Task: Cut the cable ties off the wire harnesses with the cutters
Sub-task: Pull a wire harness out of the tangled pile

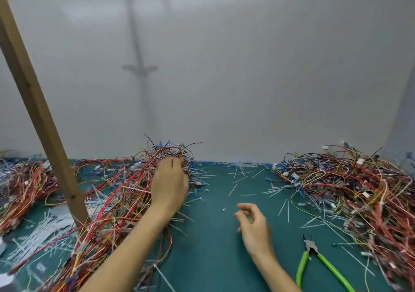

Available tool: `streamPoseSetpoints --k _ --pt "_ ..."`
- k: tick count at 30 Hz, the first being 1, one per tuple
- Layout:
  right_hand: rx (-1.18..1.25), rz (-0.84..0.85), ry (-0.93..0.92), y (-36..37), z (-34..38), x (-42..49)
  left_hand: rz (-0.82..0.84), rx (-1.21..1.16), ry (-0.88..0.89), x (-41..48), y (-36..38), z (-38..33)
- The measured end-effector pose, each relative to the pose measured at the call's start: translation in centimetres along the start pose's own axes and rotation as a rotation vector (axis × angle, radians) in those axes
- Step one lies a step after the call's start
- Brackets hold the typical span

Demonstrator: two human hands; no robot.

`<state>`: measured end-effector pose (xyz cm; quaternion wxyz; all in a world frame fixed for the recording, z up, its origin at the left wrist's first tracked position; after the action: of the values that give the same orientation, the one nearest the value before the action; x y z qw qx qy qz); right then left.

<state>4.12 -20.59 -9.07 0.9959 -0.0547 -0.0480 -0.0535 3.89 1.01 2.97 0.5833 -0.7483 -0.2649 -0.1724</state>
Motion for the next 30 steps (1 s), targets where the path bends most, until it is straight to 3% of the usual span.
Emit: streamPoseSetpoints --k 3,7,9,14,19,24,30 --pt "-0.035 0.001 0.008 0.7 -0.1 0.8 -0.082 0.158 -0.108 3.9 -1.0 2.3" --pt "-0.063 0.012 0.047 1.1 -0.5 1.2 0.189 0.149 -0.315 6.9 -0.3 6.8" --pt "-0.070 0.022 0.059 1.5 -0.4 1.2 0.205 0.068 -0.328 7.4 0.1 8.1" --pt "-0.052 0.044 -0.018 4.4 3.4 2.0 0.188 -0.056 -0.253 7.4 0.7 8.5" --pt "-0.172 0.063 -0.220 10.6 10.3 4.4 0.194 0.064 -0.141 6.4 1.4 7.6" --pt "-0.177 0.268 0.043 16.1 11.6 7.4 0.256 0.093 -0.031 6.2 1.6 6.8" --pt "-0.005 0.173 0.186 15.8 9.9 9.0 0.297 0.156 0.003 6.6 1.1 7.3"
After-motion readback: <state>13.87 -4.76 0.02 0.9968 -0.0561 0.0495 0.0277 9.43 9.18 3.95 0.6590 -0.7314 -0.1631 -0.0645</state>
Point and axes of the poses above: each hand's wrist, its own x-axis towards the middle knuckle, its own y-axis out of the palm, z = x × y, the point moved 5 cm from there along x, towards the middle knuckle, and after that the axes turned 2 degrees about z, right-handed, at the moved point
